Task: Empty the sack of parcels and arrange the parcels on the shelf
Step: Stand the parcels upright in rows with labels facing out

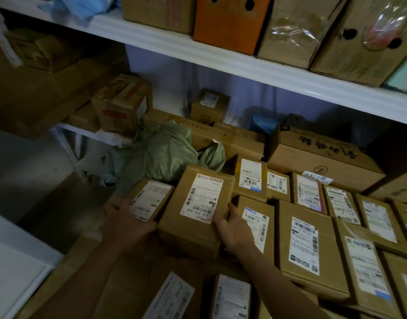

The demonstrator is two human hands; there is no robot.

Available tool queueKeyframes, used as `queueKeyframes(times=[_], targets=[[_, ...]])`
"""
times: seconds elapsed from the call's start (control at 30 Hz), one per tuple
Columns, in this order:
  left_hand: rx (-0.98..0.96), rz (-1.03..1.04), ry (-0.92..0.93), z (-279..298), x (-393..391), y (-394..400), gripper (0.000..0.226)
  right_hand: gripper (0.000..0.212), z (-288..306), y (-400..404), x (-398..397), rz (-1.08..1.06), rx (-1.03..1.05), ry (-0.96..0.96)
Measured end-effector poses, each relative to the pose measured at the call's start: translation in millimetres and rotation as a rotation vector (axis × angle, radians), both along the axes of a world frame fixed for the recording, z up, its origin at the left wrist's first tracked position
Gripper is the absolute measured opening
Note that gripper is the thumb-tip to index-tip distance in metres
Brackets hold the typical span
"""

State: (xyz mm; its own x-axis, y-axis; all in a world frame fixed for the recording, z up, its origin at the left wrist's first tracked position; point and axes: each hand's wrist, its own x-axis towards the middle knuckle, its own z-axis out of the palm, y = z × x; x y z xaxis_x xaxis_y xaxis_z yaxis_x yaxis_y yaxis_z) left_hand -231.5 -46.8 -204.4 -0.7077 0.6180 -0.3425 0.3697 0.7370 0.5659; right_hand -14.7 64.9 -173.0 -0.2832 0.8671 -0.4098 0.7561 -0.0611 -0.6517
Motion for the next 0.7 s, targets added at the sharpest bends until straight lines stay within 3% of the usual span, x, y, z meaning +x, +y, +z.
queueKeyframes(times=[0.23,0.33,0.4,0.47,0.53,0.7], targets=[[-0.016,-0.028,0.042,-5.1,19.8,12.8,0.104,0.048,-11.2,8.8,7.8,-0.062,0.056,-0.103],[-0.036,-0.076,0.105,-3.7,22.1,18.7,0.103,0.055,-14.8,4.6,10.2,-0.033,0.155,-0.211],[-0.046,-0.090,0.123,-4.6,22.3,19.8,0.103,0.073,-17.0,-2.3,11.7,0.065,0.370,-0.293],[-0.043,-0.070,0.102,-5.9,22.1,19.3,0.103,0.079,-18.9,-10.8,8.7,0.342,0.506,-0.359],[-0.025,-0.067,0.090,-7.2,21.3,16.6,0.102,0.078,-24.7,-15.7,3.3,0.561,0.448,-0.426],[0.011,-0.030,0.081,-13.7,3.8,-6.9,0.108,0.073,-35.1,-7.0,3.1,0.557,0.329,-0.454]])
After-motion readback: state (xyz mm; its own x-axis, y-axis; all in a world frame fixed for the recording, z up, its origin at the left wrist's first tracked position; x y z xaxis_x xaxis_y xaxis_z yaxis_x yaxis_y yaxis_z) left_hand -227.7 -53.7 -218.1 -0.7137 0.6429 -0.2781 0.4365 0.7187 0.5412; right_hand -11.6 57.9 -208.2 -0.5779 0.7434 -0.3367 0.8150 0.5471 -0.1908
